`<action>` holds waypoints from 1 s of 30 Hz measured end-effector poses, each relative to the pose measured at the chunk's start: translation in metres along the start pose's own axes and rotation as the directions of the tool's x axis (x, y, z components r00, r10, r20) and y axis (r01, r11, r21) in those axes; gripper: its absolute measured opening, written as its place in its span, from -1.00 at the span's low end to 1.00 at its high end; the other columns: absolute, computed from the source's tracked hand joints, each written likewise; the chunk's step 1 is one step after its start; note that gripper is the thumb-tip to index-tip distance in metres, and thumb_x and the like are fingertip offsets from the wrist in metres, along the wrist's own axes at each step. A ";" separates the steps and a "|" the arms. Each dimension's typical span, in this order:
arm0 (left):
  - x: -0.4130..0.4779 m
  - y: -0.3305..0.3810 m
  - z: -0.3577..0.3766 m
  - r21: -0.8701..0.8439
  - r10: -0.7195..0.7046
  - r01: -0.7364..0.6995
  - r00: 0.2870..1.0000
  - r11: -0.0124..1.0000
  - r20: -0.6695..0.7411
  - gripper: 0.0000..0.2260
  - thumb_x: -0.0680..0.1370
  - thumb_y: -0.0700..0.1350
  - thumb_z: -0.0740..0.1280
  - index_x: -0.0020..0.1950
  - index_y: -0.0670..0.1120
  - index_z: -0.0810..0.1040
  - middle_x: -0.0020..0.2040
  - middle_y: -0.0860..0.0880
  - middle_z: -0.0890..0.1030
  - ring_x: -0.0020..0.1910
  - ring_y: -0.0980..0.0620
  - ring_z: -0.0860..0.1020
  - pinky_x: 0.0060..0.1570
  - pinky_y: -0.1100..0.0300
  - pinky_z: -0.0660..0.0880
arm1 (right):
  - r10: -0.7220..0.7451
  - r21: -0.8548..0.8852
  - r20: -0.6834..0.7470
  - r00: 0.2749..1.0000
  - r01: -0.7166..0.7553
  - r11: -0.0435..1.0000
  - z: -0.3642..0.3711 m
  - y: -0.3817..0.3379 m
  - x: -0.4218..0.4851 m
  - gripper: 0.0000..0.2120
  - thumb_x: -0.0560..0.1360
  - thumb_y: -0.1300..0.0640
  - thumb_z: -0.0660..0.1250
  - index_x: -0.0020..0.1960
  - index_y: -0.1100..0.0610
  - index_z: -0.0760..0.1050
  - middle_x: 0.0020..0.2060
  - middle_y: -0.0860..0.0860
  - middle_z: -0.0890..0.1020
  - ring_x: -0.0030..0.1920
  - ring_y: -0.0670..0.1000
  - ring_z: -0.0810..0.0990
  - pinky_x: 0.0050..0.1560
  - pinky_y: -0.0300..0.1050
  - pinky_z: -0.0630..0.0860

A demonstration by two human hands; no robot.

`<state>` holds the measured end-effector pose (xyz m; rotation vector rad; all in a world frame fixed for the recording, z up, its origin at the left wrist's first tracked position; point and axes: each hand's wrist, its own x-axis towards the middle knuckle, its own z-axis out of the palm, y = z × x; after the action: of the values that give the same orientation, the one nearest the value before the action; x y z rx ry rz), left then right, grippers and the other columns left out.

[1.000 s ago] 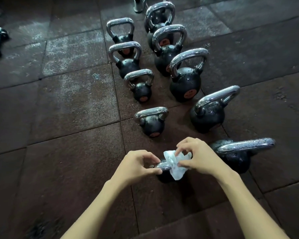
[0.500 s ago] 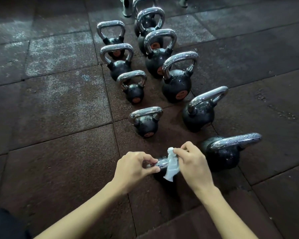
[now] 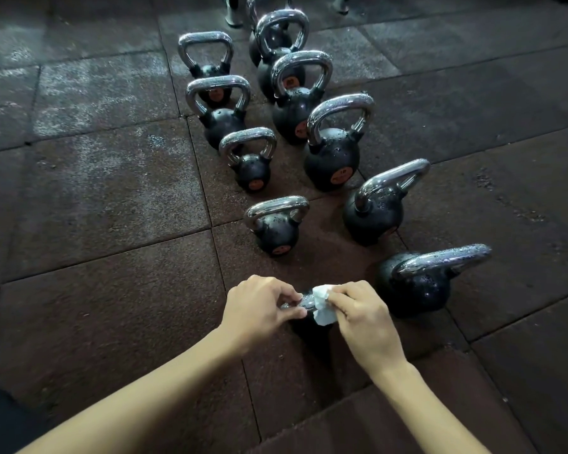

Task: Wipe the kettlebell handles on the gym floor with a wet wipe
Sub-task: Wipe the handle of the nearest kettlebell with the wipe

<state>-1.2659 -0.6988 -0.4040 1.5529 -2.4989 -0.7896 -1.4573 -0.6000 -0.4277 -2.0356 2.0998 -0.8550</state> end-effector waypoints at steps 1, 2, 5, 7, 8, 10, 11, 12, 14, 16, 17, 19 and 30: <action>0.000 0.001 0.000 0.001 0.000 0.000 1.000 1.000 -0.001 -0.66 0.42 0.36 0.47 0.14 0.29 0.70 0.04 0.24 0.72 0.07 0.17 0.63 -0.01 0.19 0.53 | 0.036 0.016 -0.015 0.999 -0.036 0.999 0.000 0.004 0.002 -0.76 0.36 0.44 0.55 -0.04 0.17 0.72 -0.18 -0.03 0.66 -0.16 0.05 0.58 -0.15 -0.06 0.58; -0.001 0.001 0.000 0.002 0.000 0.000 1.000 1.000 -0.002 -0.66 0.42 0.36 0.46 0.14 0.28 0.70 0.04 0.24 0.71 0.07 0.17 0.63 -0.01 0.18 0.54 | 0.105 0.042 -0.050 0.993 -0.103 0.994 -0.001 0.010 0.004 -0.74 0.36 0.44 0.54 -0.04 0.15 0.73 -0.21 -0.04 0.66 -0.17 0.04 0.58 -0.13 -0.06 0.56; 0.001 0.004 -0.002 0.016 -0.004 0.004 1.000 1.000 0.004 -0.66 0.42 0.35 0.47 0.13 0.27 0.70 0.00 0.24 0.71 0.06 0.17 0.63 -0.04 0.20 0.51 | 0.227 0.100 -0.086 0.970 -0.218 0.971 -0.004 0.015 0.010 -0.65 0.39 0.41 0.53 0.08 0.08 0.72 -0.25 -0.04 0.64 -0.20 0.05 0.59 -0.12 -0.02 0.57; 0.002 0.005 -0.004 0.018 -0.008 0.008 1.000 1.000 0.012 -0.67 0.42 0.34 0.49 0.13 0.27 0.70 -0.01 0.24 0.72 0.05 0.19 0.63 -0.10 0.21 0.46 | 0.070 0.056 -0.021 0.997 -0.069 0.996 -0.003 0.003 0.010 -0.64 0.47 0.36 0.42 0.18 0.04 0.69 -0.24 -0.04 0.57 -0.21 0.05 0.53 -0.18 -0.01 0.58; 0.002 0.005 -0.004 0.018 -0.008 0.008 1.000 1.000 0.012 -0.67 0.42 0.34 0.49 0.12 0.27 0.70 -0.01 0.24 0.72 0.05 0.20 0.63 -0.11 0.22 0.44 | -0.011 0.035 0.009 1.000 0.011 0.999 -0.003 -0.001 0.008 -0.66 0.49 0.32 0.35 0.17 0.03 0.69 -0.23 -0.03 0.54 -0.22 0.05 0.50 -0.22 -0.02 0.58; 0.001 0.007 -0.005 0.019 -0.007 0.007 1.000 1.000 0.009 -0.67 0.43 0.34 0.49 0.13 0.27 0.70 -0.01 0.23 0.72 0.05 0.19 0.63 -0.11 0.21 0.45 | -0.051 0.015 0.014 0.999 0.051 0.999 -0.002 0.002 0.005 -0.70 0.50 0.31 0.33 0.10 0.03 0.70 -0.19 -0.02 0.51 -0.20 0.05 0.49 -0.25 -0.02 0.59; 0.001 0.008 -0.006 0.022 -0.006 0.006 1.000 1.000 0.008 -0.67 0.43 0.33 0.49 0.14 0.27 0.70 -0.01 0.23 0.72 0.05 0.18 0.63 -0.11 0.21 0.44 | -0.014 0.018 -0.012 1.000 0.014 1.000 -0.002 0.005 0.004 -0.70 0.48 0.35 0.39 0.08 0.03 0.70 -0.16 -0.02 0.53 -0.18 0.06 0.52 -0.22 -0.01 0.60; 0.001 0.009 -0.006 0.028 -0.004 0.004 1.000 1.000 0.010 -0.67 0.43 0.33 0.48 0.14 0.26 0.70 -0.01 0.22 0.72 0.06 0.18 0.63 -0.11 0.21 0.43 | 0.033 0.028 -0.040 0.999 -0.032 0.999 -0.002 0.007 0.002 -0.69 0.46 0.37 0.45 0.08 0.03 0.71 -0.12 -0.01 0.55 -0.15 0.07 0.54 -0.16 -0.02 0.61; 0.001 0.010 -0.007 0.040 -0.001 0.000 1.000 0.999 0.013 -0.67 0.44 0.33 0.48 0.14 0.25 0.70 -0.01 0.22 0.71 0.05 0.17 0.63 -0.11 0.21 0.44 | 0.100 0.045 -0.063 0.993 -0.097 0.994 -0.003 0.001 -0.002 -0.71 0.42 0.29 0.53 0.09 0.04 0.71 -0.04 -0.02 0.57 -0.08 0.05 0.54 -0.04 -0.10 0.59; 0.002 0.010 -0.008 0.054 0.002 -0.003 1.000 0.999 0.019 -0.67 0.44 0.33 0.47 0.14 0.25 0.70 -0.01 0.21 0.71 0.05 0.16 0.63 -0.08 0.21 0.46 | 0.146 0.051 -0.070 0.987 -0.143 0.988 -0.001 -0.008 -0.007 -0.75 0.42 0.17 0.57 0.09 0.06 0.72 0.01 -0.01 0.55 -0.06 0.02 0.53 -0.02 -0.16 0.56; 0.002 0.011 -0.009 0.064 0.003 -0.004 1.000 0.998 0.022 -0.66 0.45 0.33 0.47 0.15 0.25 0.69 0.00 0.21 0.71 0.05 0.15 0.63 -0.07 0.20 0.47 | 0.182 0.074 -0.081 0.980 -0.176 0.981 0.002 -0.009 -0.008 -0.79 0.44 0.15 0.57 0.08 0.07 0.73 0.01 -0.01 0.55 -0.06 0.01 0.54 -0.03 -0.16 0.57; 0.002 0.012 -0.009 0.085 0.003 -0.005 1.000 0.996 0.026 -0.66 0.45 0.33 0.46 0.17 0.26 0.69 0.02 0.20 0.71 0.06 0.13 0.63 -0.03 0.19 0.50 | 0.300 0.185 -0.122 0.946 -0.276 0.943 0.002 -0.005 -0.005 -0.84 0.47 0.18 0.56 0.05 0.05 0.76 -0.03 -0.05 0.58 -0.08 -0.07 0.60 -0.03 -0.13 0.61; 0.004 0.015 -0.011 0.088 -0.024 0.020 0.999 0.996 0.047 -0.68 0.44 0.31 0.49 0.14 0.26 0.70 0.03 0.24 0.72 0.09 0.11 0.64 0.00 0.17 0.52 | 0.839 0.498 0.001 0.544 -0.728 0.471 0.004 -0.003 0.015 -0.78 0.35 0.05 0.64 -0.02 -0.05 0.76 -0.09 -0.05 0.75 -0.02 -0.01 0.68 0.19 0.02 0.60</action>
<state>-1.2759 -0.7012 -0.3877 1.6104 -2.5879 -0.7379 -1.4548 -0.6154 -0.4248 -0.5589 2.2881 -1.2449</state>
